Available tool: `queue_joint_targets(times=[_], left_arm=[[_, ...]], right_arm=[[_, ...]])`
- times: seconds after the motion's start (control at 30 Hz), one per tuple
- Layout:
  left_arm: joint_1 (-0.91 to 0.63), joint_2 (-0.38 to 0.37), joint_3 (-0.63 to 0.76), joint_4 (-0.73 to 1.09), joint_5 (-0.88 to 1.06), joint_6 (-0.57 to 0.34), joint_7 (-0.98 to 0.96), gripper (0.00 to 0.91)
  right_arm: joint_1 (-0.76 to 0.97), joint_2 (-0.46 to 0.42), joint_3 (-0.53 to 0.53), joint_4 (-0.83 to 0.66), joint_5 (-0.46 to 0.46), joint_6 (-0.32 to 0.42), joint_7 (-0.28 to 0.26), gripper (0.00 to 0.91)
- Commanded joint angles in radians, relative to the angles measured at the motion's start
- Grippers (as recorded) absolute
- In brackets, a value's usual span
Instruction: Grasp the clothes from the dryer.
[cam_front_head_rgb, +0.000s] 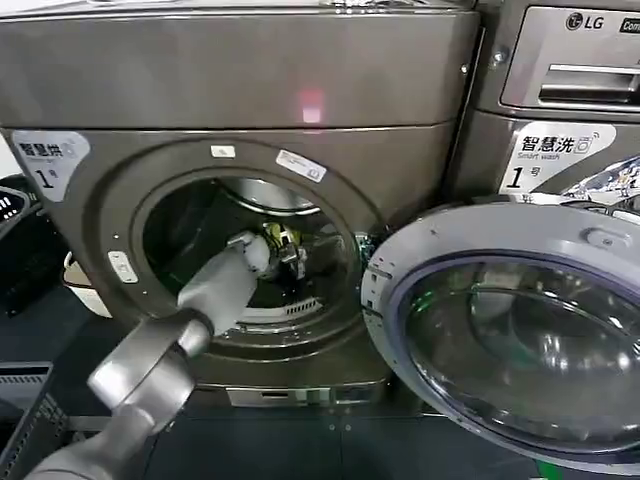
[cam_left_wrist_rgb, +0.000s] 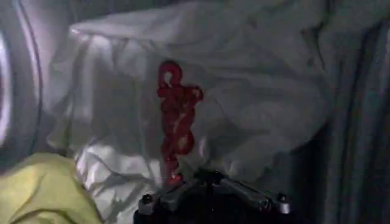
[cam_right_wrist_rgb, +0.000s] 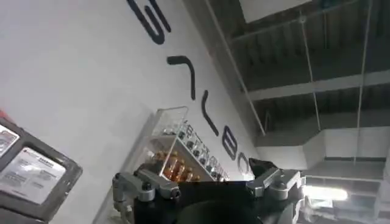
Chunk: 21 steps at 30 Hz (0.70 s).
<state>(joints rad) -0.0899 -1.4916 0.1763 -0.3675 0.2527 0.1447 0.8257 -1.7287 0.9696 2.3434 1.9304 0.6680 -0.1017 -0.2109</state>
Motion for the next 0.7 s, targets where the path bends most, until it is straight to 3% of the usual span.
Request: queue_joint_targets(times=[0.03, 0.2, 0.43, 0.7], left_arm=[[0.025, -0.009, -0.160, -0.075, -0.125, -0.024, -0.287, 0.000], [0.085, -0.023, -0.313, -0.112, -0.167, -0.071, -0.477, 0.000], [0.195, -0.003, -0.386, -0.231, -0.245, -0.144, -0.656, 0.000], [0.223, -0.064, -0.549, -0.244, -0.247, -0.285, -0.874, 0.000]], right_arm=[[0.000, -0.002, 0.002, -0.006, 0.002, 0.001, 0.000, 0.907], [0.001, -0.006, 0.001, -0.010, 0.002, 0.003, -0.001, 0.907], [0.005, -0.013, -0.007, -0.012, 0.003, 0.007, 0.002, 0.907], [0.007, -0.025, -0.014, -0.013, 0.003, 0.010, 0.001, 0.907]])
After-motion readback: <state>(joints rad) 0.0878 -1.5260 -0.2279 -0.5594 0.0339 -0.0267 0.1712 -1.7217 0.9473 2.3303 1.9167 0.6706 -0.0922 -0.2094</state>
